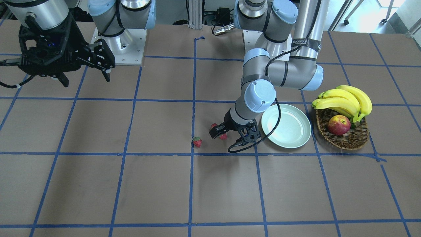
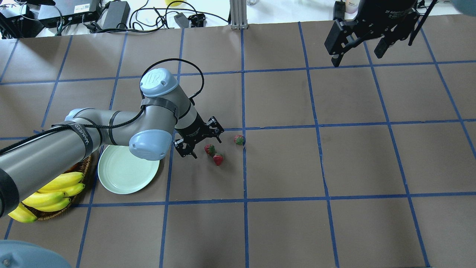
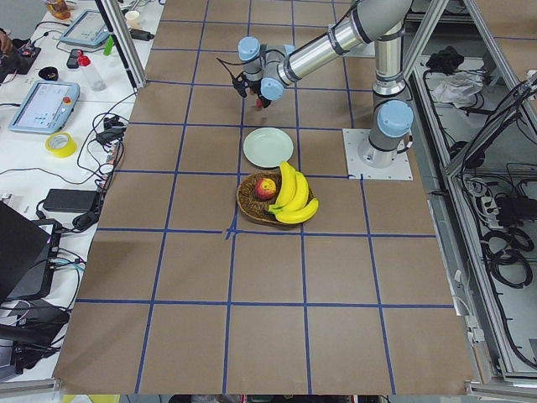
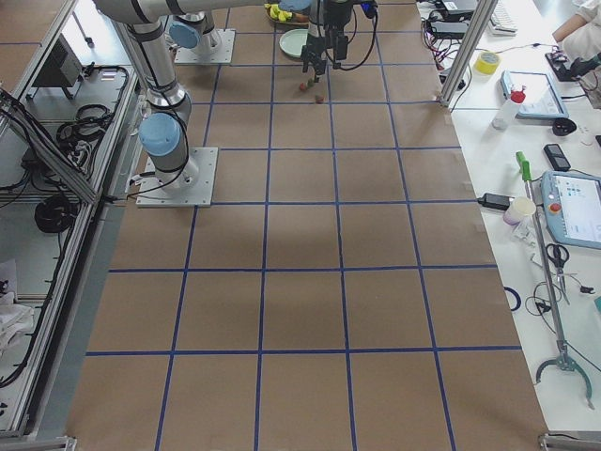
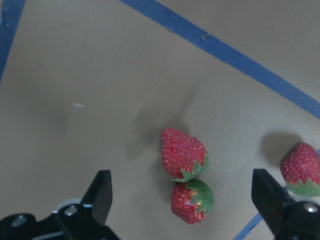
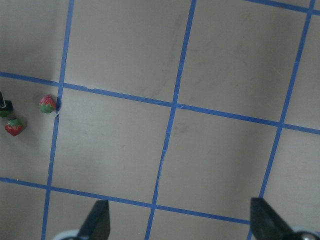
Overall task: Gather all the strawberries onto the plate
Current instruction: 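Lower the left gripper onto a strawberry and grasp it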
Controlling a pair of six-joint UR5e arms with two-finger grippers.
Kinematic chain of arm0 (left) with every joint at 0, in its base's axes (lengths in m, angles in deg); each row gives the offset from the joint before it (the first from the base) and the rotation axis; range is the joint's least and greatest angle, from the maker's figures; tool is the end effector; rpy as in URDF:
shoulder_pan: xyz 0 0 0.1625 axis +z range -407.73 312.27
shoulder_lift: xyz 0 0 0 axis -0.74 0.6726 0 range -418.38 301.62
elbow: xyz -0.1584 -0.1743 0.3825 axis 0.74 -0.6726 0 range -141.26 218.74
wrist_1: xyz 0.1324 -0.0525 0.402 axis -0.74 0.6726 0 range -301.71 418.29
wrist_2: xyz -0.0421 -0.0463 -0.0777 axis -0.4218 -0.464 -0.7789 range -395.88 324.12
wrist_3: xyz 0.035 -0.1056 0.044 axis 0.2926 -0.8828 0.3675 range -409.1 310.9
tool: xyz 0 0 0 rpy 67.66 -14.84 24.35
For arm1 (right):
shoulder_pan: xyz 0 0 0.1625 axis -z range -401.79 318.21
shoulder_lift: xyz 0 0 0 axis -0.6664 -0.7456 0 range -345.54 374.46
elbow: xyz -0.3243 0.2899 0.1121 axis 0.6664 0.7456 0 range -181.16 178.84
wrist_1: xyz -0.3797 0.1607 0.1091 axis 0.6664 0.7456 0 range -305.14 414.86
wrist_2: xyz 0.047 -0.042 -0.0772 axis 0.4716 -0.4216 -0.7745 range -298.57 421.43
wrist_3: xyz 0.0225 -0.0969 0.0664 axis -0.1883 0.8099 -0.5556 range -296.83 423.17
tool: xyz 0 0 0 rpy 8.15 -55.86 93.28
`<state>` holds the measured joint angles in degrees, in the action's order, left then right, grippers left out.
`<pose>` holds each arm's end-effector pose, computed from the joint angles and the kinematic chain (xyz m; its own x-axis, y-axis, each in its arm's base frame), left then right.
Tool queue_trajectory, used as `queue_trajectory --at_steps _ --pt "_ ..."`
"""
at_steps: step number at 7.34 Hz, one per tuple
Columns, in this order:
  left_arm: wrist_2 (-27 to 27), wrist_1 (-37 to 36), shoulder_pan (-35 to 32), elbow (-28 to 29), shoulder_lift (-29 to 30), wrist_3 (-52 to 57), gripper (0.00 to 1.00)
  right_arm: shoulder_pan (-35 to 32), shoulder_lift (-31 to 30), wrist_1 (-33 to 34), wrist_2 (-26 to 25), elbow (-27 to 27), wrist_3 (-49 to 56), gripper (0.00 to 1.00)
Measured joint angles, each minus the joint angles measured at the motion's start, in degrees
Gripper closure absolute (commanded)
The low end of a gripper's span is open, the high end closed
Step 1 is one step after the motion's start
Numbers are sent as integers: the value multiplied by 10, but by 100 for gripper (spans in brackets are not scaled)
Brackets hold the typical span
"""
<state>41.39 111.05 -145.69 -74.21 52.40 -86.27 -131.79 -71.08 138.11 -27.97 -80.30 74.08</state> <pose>-0.2326 -0.5107 0.1752 -0.8556 -0.5065 0.1062 -0.4761 0.8508 0.2224 0.1345 -0.5366 0.5353 -0.9819 -0.1892 -0.0116 -0.1892 0.9819 0.0039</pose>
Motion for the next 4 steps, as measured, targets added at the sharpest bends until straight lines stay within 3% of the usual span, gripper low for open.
queue_trajectory --at_steps 1,2,3,4 --pt "0 0 0 1 7 -1 29 0 7 2 4 0 -2 0" --pt "-2 0 0 2 13 -1 78 0 7 5 5 1 -3 0" --pt "-3 0 0 3 17 -2 100 -1 5 7 5 3 -4 0" --pt "-3 0 0 3 19 -2 100 -2 3 7 5 3 -4 0"
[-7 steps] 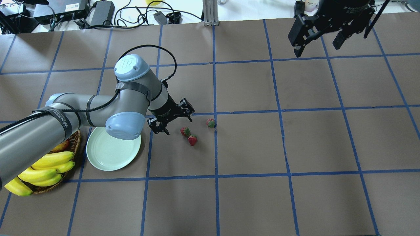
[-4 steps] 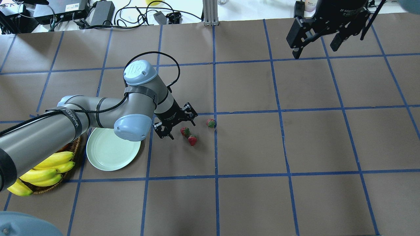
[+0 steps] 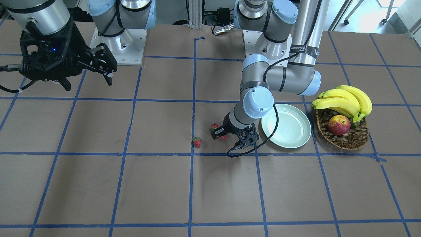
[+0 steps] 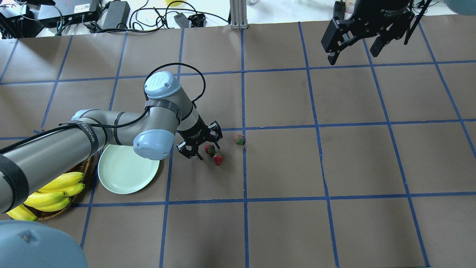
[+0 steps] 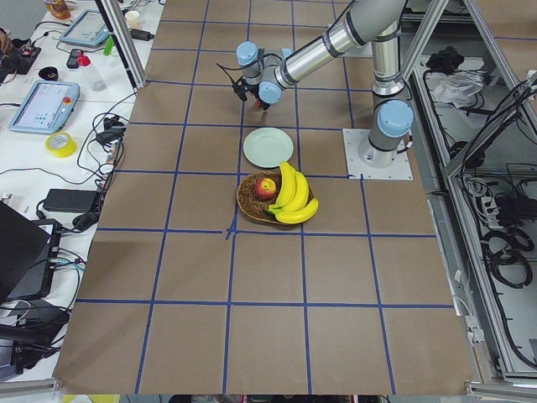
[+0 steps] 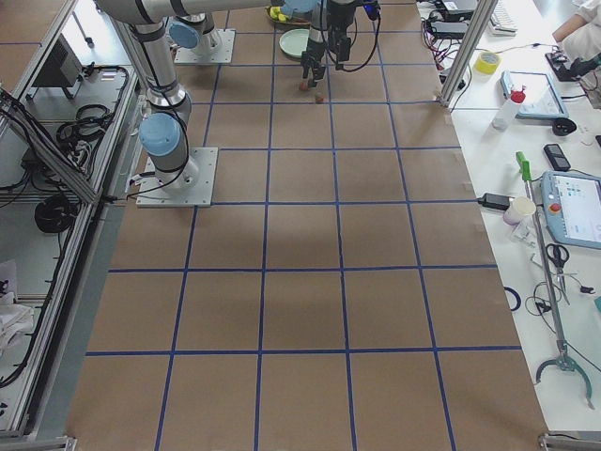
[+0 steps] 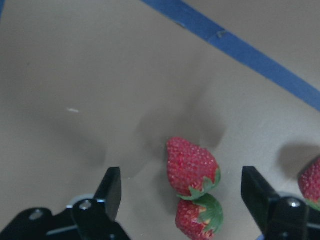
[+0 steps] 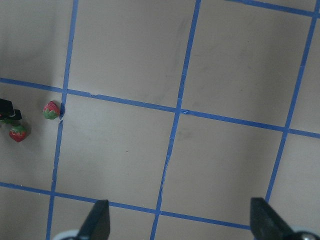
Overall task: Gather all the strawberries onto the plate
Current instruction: 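Lower the left gripper onto a strawberry and grasp it, then carry the strawberry over the green plate and release it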
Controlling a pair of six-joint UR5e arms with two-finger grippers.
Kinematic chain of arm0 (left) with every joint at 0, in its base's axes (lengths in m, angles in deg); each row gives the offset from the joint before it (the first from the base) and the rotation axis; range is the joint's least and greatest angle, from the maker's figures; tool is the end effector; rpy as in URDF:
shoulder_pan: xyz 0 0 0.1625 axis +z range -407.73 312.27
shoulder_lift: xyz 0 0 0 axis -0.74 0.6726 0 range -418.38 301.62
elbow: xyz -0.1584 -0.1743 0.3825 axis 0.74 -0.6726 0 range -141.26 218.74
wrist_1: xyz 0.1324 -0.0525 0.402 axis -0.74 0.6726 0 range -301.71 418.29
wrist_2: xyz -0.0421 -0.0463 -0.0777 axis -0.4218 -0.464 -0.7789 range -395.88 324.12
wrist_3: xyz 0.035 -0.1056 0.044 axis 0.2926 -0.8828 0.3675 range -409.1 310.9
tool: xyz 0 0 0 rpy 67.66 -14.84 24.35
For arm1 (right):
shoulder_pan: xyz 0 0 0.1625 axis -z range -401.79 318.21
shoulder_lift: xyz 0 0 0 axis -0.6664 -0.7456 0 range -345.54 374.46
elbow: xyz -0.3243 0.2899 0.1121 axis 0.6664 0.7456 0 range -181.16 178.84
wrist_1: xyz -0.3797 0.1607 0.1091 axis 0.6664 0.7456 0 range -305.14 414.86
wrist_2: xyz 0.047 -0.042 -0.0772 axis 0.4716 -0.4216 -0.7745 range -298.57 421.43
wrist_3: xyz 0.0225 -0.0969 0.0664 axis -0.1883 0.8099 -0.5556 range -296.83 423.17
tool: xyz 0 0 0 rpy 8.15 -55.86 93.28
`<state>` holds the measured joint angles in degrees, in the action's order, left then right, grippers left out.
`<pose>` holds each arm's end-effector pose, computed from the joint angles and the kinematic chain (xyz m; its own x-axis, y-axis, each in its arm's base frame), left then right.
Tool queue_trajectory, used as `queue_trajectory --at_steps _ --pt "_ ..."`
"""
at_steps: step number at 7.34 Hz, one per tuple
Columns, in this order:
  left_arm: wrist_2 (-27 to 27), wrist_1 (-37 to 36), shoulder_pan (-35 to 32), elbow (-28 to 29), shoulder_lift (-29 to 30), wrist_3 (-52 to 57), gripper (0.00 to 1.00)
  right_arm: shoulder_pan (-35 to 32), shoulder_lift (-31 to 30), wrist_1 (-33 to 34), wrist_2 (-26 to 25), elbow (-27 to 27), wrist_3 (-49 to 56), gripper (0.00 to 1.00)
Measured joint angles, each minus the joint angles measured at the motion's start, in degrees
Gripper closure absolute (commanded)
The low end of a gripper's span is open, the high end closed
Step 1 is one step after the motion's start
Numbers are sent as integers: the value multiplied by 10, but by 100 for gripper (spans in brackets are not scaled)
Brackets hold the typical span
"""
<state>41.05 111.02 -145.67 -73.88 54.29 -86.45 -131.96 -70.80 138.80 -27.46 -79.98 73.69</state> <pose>-0.2335 -0.5133 0.1598 -0.8534 -0.5129 0.0934 -0.4792 0.8423 0.2468 0.1372 -0.5399 0.5367 -0.9825 -0.1856 -0.0180 -0.1854 0.9826 -0.0101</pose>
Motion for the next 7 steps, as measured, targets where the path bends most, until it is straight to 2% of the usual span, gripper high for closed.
queue_trajectory --at_steps 3,4,5,7 --pt "7 2 1 18 -1 6 100 -28 -1 50 -1 -1 -3 0" --pt "28 12 2 41 -7 16 100 -37 0 64 -2 -3 -3 0" --pt "64 47 8 72 -15 47 100 -41 0 67 -3 -3 -4 0" --pt "150 172 44 134 -38 139 100 -43 0 47 -3 -4 -5 0"
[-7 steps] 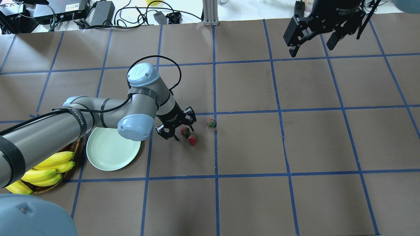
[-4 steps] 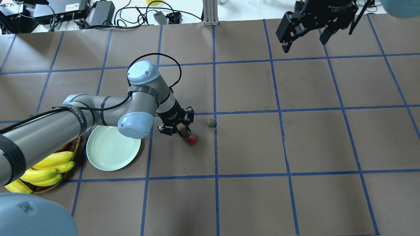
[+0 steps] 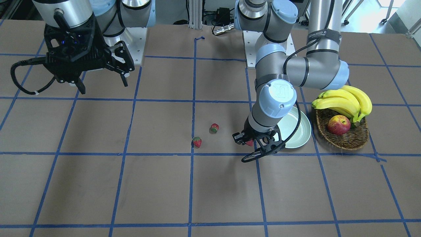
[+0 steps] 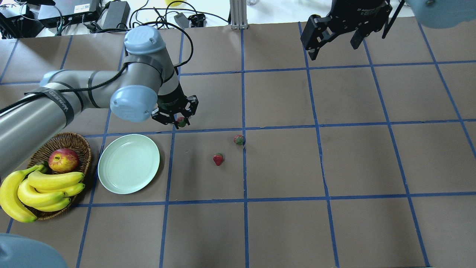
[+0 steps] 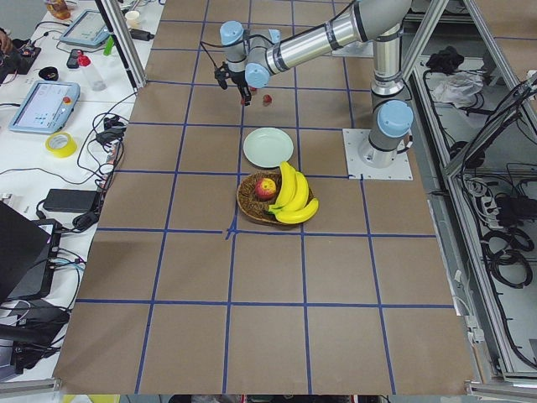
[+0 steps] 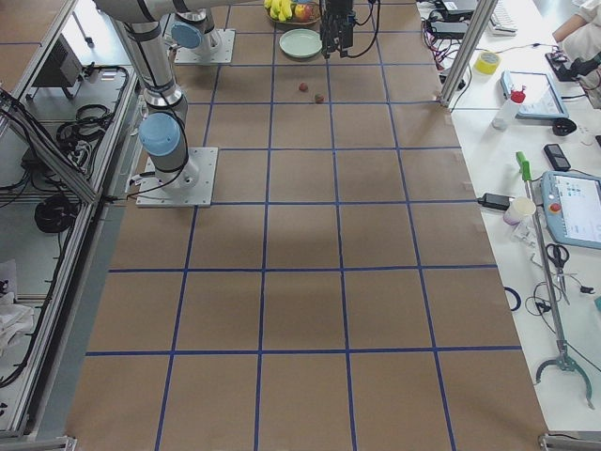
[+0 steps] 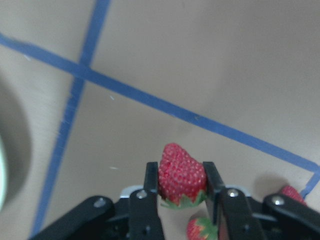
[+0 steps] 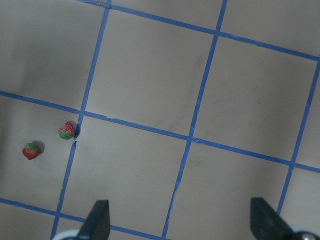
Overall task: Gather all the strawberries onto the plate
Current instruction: 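Carry the strawberry over the green plate and release it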
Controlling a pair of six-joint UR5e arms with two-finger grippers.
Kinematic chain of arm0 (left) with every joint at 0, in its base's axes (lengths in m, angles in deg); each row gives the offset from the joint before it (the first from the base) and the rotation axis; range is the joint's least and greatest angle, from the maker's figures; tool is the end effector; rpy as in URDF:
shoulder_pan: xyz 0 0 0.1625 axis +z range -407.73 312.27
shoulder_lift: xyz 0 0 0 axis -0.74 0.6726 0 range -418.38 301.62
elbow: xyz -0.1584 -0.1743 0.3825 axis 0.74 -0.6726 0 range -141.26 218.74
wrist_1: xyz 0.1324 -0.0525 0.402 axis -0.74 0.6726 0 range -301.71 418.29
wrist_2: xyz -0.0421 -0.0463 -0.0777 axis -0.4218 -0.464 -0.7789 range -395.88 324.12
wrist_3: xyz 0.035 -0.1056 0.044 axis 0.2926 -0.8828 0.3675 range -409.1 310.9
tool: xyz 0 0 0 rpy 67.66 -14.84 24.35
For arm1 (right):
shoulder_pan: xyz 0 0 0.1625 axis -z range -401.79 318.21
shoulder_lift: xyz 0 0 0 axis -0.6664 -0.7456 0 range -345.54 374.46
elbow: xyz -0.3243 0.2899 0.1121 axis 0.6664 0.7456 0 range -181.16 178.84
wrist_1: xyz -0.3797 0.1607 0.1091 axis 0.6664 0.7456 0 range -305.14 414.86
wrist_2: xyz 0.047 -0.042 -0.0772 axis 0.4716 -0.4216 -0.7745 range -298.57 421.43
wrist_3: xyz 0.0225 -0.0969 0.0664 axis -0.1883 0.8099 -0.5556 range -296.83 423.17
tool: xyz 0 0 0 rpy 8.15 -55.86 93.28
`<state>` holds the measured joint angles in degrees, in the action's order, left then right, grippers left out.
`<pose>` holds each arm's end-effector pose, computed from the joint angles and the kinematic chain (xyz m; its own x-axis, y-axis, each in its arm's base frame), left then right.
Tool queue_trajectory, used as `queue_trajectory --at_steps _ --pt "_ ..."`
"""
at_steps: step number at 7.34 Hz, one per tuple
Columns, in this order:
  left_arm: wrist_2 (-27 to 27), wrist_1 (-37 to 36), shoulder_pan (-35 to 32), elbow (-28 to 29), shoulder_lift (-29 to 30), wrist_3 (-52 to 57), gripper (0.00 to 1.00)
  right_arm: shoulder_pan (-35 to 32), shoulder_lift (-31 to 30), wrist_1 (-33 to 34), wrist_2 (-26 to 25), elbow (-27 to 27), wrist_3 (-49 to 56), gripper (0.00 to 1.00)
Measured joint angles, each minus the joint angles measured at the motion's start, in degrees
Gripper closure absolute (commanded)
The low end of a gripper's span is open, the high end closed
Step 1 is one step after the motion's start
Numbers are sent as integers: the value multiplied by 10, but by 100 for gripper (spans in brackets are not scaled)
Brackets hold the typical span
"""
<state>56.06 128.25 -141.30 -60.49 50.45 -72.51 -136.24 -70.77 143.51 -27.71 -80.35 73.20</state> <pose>-0.1654 -0.5754 0.2648 -0.9396 -0.3312 -0.0861 -0.3396 0.9335 0.1148 0.1773 -0.5373 0.5418 -0.9681 -0.2507 -0.0007 -0.2497 0.9647 -0.0832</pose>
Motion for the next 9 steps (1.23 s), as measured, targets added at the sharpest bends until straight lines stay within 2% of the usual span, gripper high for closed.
queue_trajectory --at_steps 1,3,5,7,8,9 --pt "38 45 22 8 -14 32 100 0 0 -9 1 0 -5 0" --pt "78 77 66 -17 -31 71 100 1 0 -15 2 0 -54 0" --pt "98 70 130 -64 -32 132 100 0 -1 1 3 -3 -88 0" --pt "104 44 154 -101 -19 155 100 -1 -1 33 3 -20 -109 0" --pt "105 36 156 -110 -13 158 53 -1 -1 39 1 -25 -113 0" --pt "107 33 157 -114 -9 159 1 -1 -1 41 -4 -28 -113 0"
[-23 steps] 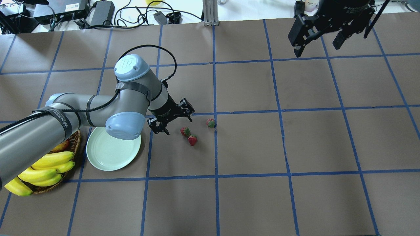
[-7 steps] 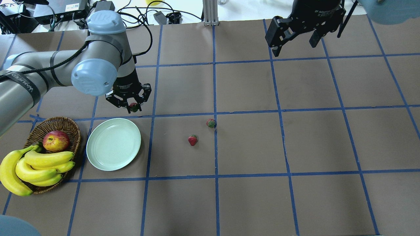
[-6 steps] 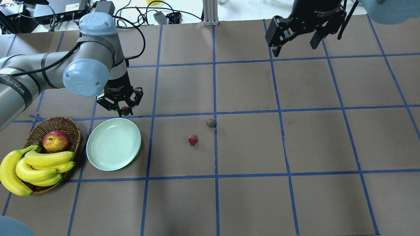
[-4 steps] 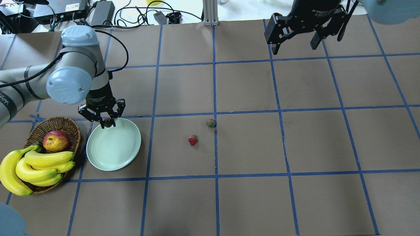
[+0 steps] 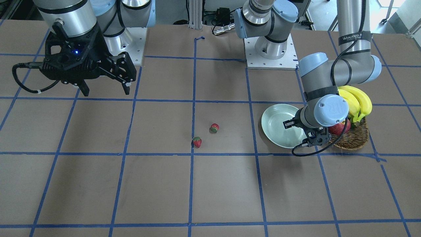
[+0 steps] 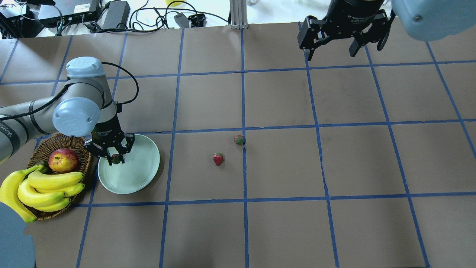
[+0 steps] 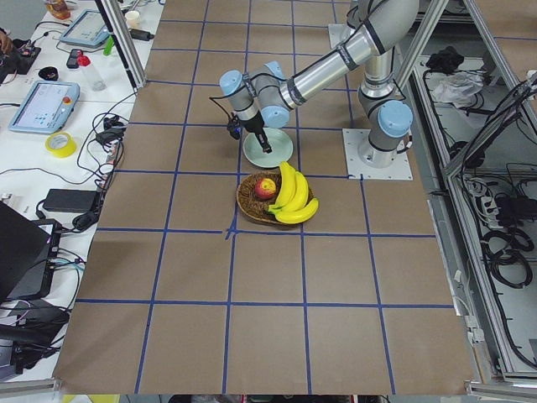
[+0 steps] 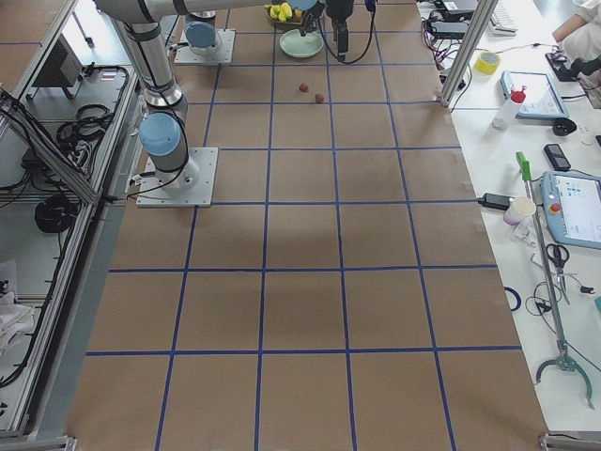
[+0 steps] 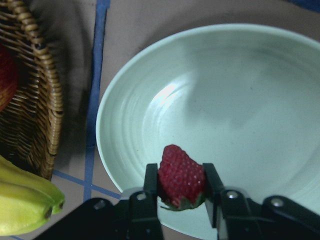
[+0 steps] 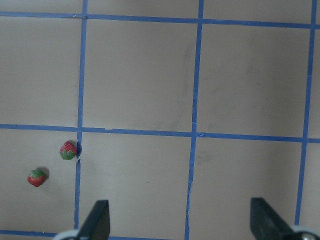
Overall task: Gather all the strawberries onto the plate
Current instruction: 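Carry the strawberry over the green plate and release it, then return the left gripper to the strawberries and grasp another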
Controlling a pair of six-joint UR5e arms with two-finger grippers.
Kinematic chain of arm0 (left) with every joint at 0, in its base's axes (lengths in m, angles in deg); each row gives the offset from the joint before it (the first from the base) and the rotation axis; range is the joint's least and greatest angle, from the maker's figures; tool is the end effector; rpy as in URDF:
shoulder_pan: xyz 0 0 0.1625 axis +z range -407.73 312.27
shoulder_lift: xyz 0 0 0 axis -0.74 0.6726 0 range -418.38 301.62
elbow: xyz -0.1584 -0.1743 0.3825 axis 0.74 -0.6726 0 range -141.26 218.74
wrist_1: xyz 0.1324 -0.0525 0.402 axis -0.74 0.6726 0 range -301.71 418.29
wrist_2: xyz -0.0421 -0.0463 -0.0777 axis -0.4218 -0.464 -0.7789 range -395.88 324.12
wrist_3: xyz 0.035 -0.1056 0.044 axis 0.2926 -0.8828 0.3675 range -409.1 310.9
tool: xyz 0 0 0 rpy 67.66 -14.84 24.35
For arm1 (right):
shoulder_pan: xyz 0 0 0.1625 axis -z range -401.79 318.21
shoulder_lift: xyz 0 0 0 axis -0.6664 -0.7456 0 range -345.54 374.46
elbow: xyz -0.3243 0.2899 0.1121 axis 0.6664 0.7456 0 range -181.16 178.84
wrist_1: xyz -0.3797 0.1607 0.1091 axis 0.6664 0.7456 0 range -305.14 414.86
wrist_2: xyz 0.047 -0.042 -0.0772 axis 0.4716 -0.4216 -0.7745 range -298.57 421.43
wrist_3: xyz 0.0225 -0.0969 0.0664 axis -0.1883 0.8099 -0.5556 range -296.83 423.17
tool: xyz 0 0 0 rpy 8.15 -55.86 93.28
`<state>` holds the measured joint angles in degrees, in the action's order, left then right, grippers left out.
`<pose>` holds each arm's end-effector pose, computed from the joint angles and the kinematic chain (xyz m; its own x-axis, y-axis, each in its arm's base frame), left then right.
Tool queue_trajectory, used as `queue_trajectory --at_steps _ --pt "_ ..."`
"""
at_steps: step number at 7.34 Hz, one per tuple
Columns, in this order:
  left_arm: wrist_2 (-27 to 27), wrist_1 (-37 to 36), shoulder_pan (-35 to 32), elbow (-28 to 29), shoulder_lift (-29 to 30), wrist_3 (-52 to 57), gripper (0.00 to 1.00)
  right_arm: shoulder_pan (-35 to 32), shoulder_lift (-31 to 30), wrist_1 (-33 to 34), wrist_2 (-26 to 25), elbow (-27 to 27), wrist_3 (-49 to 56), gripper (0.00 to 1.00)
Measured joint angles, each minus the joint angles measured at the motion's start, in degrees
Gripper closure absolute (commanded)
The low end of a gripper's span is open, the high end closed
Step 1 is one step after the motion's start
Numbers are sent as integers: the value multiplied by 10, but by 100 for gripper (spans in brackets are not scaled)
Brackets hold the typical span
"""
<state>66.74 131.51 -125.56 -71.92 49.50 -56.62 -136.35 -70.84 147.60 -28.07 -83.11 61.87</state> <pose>0.0015 -0.5154 0.1922 -0.9370 -0.2443 -0.2496 -0.3211 0.8835 0.3411 0.1778 -0.5407 0.5255 -0.9983 -0.0579 -0.0112 -0.0564 0.9928 -0.1059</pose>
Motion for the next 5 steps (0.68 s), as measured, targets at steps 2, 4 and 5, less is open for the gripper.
queue_trajectory --at_steps 2,4,5 --pt "-5 -2 0 1 1 3 0 0 0 2 -3 -17 0 0" --pt "-9 -3 -4 10 -7 7 0 1 -2 28 -4 -41 1 0" --pt "-35 -4 -17 26 -11 4 0 1 -3 38 -4 -43 1 0"
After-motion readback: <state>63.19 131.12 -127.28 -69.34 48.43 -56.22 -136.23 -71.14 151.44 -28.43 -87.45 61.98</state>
